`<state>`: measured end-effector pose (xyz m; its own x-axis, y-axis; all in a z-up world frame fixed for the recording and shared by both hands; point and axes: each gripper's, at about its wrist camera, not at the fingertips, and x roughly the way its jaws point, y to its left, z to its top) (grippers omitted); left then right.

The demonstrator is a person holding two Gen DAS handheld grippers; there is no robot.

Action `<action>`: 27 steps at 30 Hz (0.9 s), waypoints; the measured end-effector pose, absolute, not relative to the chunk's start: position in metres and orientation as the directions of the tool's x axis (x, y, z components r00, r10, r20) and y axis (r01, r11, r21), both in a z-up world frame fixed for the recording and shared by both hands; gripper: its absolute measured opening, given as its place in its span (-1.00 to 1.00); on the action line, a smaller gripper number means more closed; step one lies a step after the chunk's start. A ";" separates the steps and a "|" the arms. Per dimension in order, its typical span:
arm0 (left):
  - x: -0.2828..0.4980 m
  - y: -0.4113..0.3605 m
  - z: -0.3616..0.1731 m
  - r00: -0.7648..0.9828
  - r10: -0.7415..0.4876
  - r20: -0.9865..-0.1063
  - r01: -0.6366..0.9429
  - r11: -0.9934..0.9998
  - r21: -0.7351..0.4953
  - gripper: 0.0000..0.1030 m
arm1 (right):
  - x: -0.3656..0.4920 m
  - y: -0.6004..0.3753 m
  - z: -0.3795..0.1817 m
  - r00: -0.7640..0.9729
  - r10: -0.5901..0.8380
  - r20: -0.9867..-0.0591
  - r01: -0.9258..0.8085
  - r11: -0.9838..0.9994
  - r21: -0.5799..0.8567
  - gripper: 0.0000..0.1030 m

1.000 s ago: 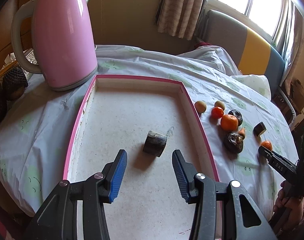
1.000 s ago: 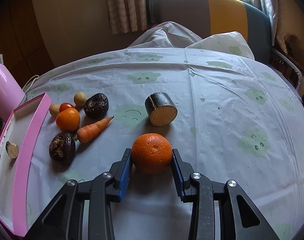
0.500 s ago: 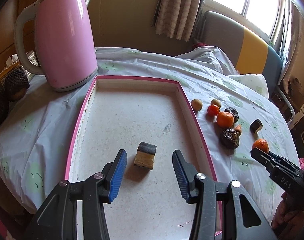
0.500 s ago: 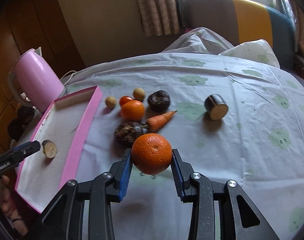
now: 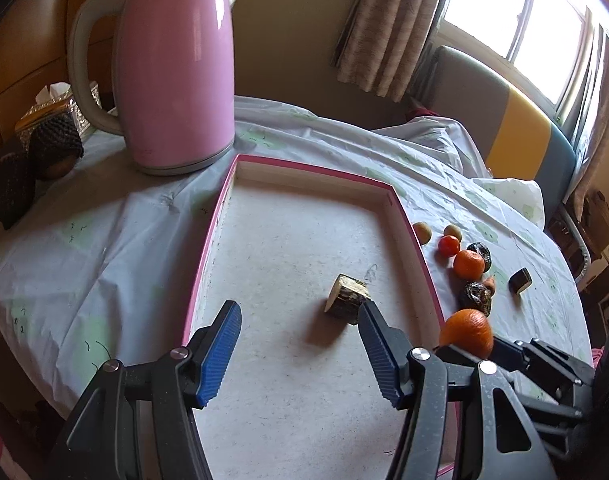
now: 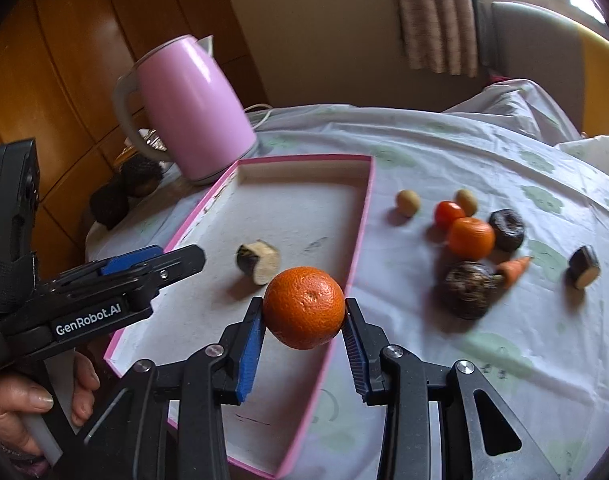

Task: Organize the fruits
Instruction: 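Carry the mandarin into the pink tray and open the right tool, then grasp the small tan round fruit with the left tool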

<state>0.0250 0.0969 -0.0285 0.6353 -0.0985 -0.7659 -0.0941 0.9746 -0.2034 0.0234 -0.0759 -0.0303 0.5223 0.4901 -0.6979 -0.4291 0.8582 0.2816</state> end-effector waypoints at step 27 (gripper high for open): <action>0.027 0.050 -0.027 0.604 -0.203 -0.771 0.086 0.978 -0.190 0.18 | 0.021 -0.177 -0.054 0.617 0.328 -0.716 -0.104 0.935 0.339 -0.18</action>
<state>0.0269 0.0500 -0.0271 0.6041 -0.2029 -0.7706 0.0857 0.9780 -0.1903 0.0214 -0.1767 -0.0538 0.6165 0.3276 -0.7159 -0.1038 0.9352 0.3386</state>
